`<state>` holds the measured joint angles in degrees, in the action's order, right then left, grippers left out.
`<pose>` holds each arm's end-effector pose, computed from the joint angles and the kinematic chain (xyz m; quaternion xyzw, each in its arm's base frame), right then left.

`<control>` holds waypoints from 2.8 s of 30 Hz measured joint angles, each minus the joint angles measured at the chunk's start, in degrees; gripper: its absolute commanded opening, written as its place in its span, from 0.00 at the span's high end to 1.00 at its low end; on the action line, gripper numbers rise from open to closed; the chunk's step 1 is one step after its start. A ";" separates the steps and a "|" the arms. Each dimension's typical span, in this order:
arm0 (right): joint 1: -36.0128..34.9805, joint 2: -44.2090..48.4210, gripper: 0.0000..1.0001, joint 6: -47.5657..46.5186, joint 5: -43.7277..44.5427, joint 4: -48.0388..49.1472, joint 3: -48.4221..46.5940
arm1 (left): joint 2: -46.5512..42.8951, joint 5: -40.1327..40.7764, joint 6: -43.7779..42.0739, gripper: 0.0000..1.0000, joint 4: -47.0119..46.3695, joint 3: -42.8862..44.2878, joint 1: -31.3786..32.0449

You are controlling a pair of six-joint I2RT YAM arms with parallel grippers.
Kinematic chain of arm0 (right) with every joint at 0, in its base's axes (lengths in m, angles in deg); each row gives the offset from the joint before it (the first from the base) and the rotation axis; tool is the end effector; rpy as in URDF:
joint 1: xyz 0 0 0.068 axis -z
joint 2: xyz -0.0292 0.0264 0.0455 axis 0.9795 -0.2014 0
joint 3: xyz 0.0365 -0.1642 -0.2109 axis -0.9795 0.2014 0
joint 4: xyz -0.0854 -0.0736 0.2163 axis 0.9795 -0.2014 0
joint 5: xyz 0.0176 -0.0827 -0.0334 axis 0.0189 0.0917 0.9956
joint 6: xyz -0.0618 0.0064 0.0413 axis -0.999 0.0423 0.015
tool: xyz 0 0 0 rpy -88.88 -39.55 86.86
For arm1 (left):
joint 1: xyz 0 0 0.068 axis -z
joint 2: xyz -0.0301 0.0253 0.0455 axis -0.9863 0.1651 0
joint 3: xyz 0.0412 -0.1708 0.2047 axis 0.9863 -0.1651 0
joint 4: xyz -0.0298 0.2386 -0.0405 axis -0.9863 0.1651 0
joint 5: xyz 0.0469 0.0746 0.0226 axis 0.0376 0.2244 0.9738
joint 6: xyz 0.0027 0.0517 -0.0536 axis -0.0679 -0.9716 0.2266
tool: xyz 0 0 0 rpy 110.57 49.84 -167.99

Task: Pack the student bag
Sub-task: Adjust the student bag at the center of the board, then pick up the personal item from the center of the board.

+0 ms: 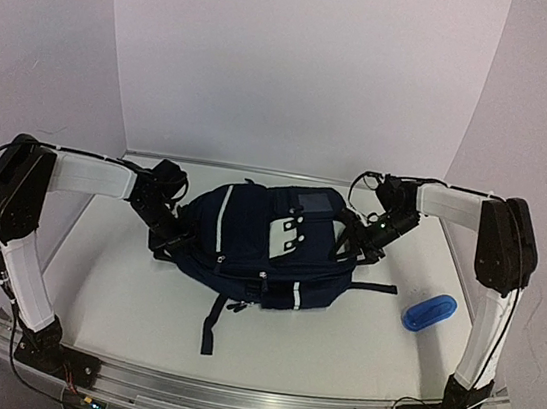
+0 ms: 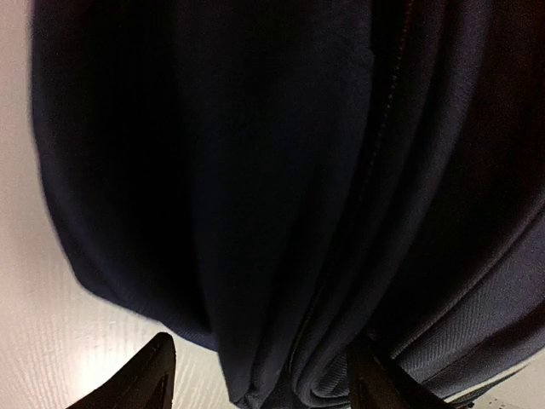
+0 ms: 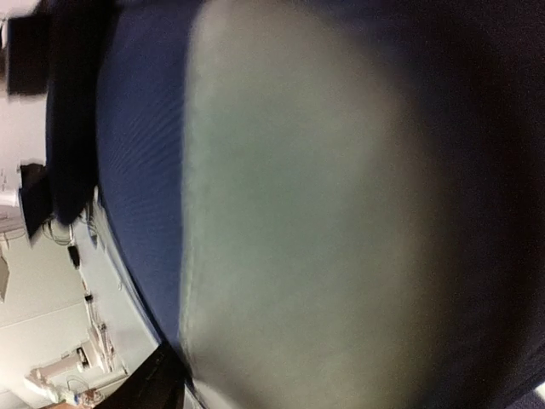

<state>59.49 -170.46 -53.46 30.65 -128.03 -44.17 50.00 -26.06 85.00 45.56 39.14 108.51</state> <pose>0.3477 0.1698 0.1786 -0.2492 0.8680 0.4275 0.0422 0.2878 -0.1783 0.1615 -0.1361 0.9591 -0.2467 0.0287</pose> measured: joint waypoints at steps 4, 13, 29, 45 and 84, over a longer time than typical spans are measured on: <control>1.91 -5.38 0.45 2.10 1.17 1.03 -8.10 | 4.84 -1.59 0.15 0.50 -0.59 4.97 0.94; 6.64 -7.70 0.09 2.29 4.98 3.51 -15.54 | 9.03 -2.33 0.21 0.21 -2.50 12.30 1.38; 24.59 14.62 0.02 -54.02 23.90 -16.45 1.88 | 8.69 -3.80 -3.61 0.00 1.14 17.12 3.50; 26.75 23.00 0.02 -96.28 35.81 -8.98 22.11 | 8.57 -3.53 -4.90 0.00 4.74 20.90 4.72; 19.43 23.08 0.42 -86.96 23.59 4.18 21.05 | 7.37 -7.88 -3.06 0.08 3.55 29.55 8.18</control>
<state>78.92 -147.38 -140.42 54.24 -123.86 -23.12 57.37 -33.94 81.94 49.11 68.69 116.69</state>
